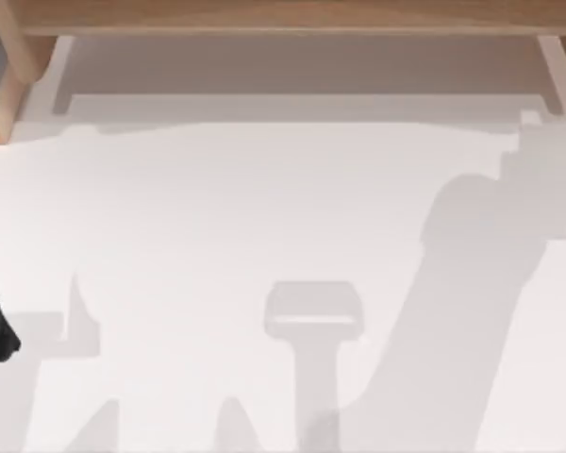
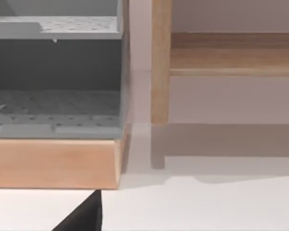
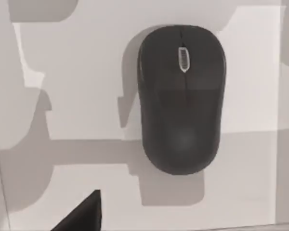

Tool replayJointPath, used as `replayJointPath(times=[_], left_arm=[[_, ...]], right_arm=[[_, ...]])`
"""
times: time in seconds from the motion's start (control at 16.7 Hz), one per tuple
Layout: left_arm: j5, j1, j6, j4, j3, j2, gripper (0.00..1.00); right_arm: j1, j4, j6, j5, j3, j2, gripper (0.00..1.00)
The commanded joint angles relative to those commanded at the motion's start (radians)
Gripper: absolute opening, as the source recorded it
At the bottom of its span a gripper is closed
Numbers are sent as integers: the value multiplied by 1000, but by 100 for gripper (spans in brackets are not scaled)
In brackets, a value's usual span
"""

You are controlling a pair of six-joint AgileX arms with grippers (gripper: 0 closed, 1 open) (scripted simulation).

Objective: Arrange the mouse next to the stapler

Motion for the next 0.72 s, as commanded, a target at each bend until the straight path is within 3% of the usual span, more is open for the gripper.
replayJointPath(times=[0.3, 0.72], left_arm=[[0, 0, 0, 0, 0, 0, 100], [0, 0, 0, 0, 0, 0, 100]], right_arm=[[17, -57, -35, -10, 162, 178, 100], [13, -60, -36, -11, 170, 188, 100]])
